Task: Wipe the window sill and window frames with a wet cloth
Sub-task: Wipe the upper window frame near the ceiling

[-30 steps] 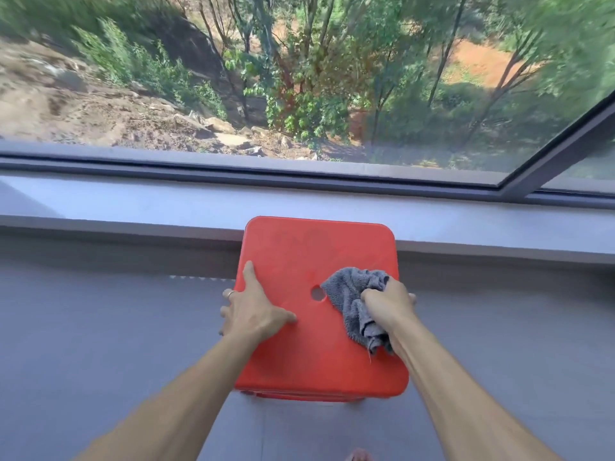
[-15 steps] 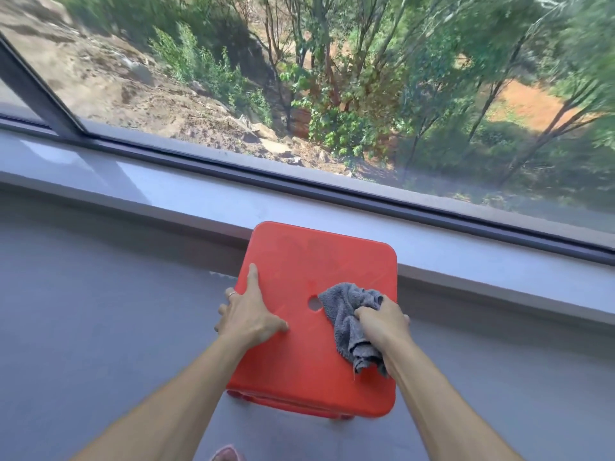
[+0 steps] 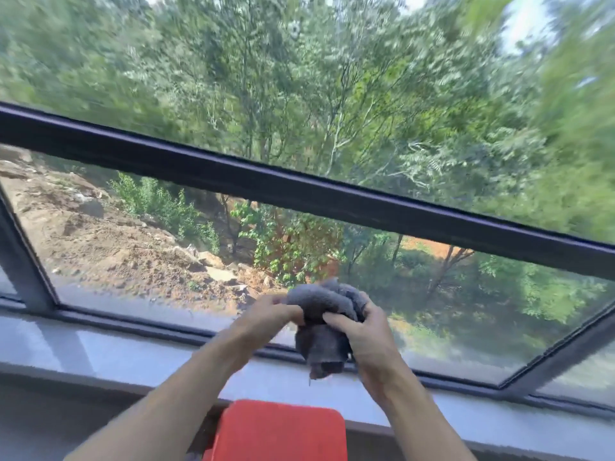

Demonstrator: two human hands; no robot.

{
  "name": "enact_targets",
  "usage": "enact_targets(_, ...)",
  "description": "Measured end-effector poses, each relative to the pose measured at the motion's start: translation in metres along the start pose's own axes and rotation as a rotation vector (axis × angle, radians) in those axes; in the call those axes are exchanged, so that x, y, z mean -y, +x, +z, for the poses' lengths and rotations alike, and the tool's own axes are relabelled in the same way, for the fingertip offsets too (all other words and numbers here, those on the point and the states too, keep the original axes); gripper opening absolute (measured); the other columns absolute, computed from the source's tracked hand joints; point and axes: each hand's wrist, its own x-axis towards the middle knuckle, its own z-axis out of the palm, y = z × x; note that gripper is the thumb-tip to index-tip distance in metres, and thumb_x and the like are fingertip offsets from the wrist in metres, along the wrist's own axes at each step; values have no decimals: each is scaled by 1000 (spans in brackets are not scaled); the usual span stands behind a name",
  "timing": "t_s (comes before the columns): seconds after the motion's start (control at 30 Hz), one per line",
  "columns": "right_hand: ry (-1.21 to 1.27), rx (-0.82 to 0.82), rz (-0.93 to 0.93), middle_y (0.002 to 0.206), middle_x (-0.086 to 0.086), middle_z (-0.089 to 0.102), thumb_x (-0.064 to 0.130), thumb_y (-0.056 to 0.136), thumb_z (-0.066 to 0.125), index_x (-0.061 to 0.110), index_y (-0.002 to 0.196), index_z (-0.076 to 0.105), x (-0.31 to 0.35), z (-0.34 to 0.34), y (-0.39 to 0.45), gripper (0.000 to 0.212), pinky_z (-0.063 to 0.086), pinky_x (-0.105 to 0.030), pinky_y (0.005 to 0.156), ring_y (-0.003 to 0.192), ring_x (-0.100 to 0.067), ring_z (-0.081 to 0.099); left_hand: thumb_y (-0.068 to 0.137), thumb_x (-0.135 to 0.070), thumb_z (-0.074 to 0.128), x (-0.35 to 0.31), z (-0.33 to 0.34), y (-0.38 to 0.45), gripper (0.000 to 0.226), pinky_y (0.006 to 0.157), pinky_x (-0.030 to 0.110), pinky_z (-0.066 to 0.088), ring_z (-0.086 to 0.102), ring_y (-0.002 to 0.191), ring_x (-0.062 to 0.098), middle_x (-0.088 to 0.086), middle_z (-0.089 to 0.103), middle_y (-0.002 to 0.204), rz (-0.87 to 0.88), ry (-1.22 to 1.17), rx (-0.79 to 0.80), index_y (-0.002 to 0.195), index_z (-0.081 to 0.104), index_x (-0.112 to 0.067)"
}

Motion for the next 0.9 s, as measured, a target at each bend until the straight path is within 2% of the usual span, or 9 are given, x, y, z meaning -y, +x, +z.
enact_targets(0.07,124,31,-75,110,-22,69,6,79,76,8,117,62,61,-2,2,40,54,-55,80,95,-34,68,71,-14,64,-65,-11,-9,30,70,30,45,63,87,23,13,68,89,103,-31,-36,98,67,-1)
enact_targets(0.17,86,-49,-168,110,-17,71,15,79,81,7,116,62,135,-7,2,42,54,-49,87,102,-31,68,70,-14,70,-146,-20,-27,5,60,23,45,60,66,14,-1,67,67,266,-79,-146,74,69,-13)
enact_targets(0.27,-19,-132,-247,96,-22,70,18,84,76,-3,101,62,214,-17,3,31,51,-40,74,84,-25,67,78,-4,72,-227,-28,-44,15,58,17,49,64,65,11,-2,72,68,383,-91,-122,68,75,-15)
enact_targets(0.37,-46,-207,-327,83,-6,70,8,86,71,5,93,65,288,-29,7,10,47,-28,64,74,-16,63,64,-21,74,-299,-38,-55,13,75,30,56,71,80,20,4,76,82,487,-36,-94,76,78,-19)
enact_targets(0.5,-102,-217,-455,101,-5,70,12,85,75,16,106,59,375,-38,13,26,56,-34,75,91,-19,67,82,-13,75,-381,-45,-53,14,72,33,54,69,88,20,3,75,89,618,2,-121,95,71,-16)
enact_targets(0.57,-162,-239,-510,106,-4,69,14,82,79,17,111,57,408,-41,21,36,57,-37,81,95,-20,66,84,-17,75,-416,-47,-47,15,70,32,53,68,86,20,4,74,90,683,7,-155,96,67,-17)
enact_targets(0.67,-238,-274,-607,101,-1,68,13,82,78,18,106,61,448,-47,38,30,57,-31,78,92,-17,65,88,-16,71,-459,-47,-36,4,67,27,56,67,80,18,6,73,86,791,53,-165,91,68,-14)
enact_targets(0.8,-437,-423,-826,95,1,69,15,85,76,12,100,67,522,-64,77,18,53,-23,73,89,-16,65,84,-14,75,-539,-53,-10,11,76,38,58,66,83,21,5,70,86,1010,232,-317,87,66,-20)
enact_targets(0.9,-473,-589,-1007,88,4,68,12,83,76,15,96,66,608,-86,104,16,56,-29,77,82,-12,65,79,-17,79,-644,-49,2,20,65,32,55,66,75,19,-1,68,79,1244,437,-517,82,62,-27)
